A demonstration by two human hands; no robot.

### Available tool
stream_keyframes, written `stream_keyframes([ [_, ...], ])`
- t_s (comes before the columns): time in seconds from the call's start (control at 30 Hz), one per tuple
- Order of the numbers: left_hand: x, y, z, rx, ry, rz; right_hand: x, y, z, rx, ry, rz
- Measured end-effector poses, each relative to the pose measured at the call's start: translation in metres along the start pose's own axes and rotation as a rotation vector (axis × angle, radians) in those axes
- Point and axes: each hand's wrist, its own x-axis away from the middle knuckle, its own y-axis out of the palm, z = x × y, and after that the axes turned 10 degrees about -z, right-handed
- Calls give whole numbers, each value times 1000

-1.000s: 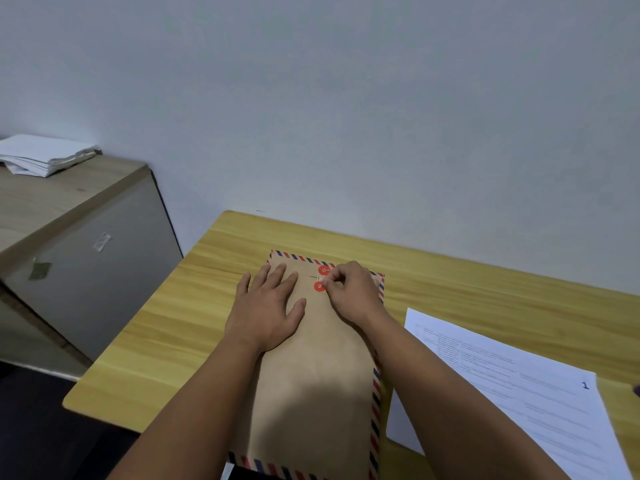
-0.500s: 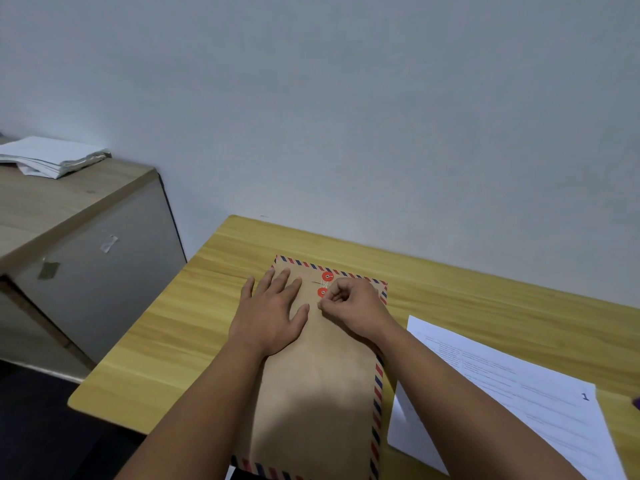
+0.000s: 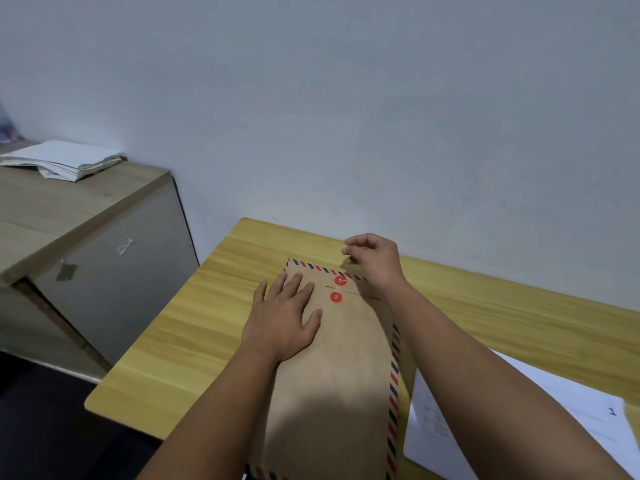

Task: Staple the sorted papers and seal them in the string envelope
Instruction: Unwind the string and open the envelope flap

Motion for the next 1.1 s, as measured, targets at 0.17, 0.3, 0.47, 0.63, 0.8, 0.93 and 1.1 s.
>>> stream_keyframes([
  [0.17, 1, -1, 1, 2, 1, -1, -9, -19, 9, 59, 33, 172],
  [0.3, 0, 1, 0, 15, 7, 3, -1, -34, 19, 93, 76, 211],
  [0.47, 0, 1, 1, -3, 4, -2, 18, -48, 27, 87, 72, 225],
  [0.63, 0, 1, 1, -1, 2, -1, 27, -46, 19, -431, 128, 81],
  [0.8, 0, 2, 1, 3, -4, 13, 36, -35, 7, -235, 188, -149],
  [0.93, -1, 3, 0, -1, -3, 11, 29, -24, 17, 530, 94, -283],
  [1.1, 0, 2, -1, 2, -1, 11, 27, -16, 16, 1024, 122, -344],
])
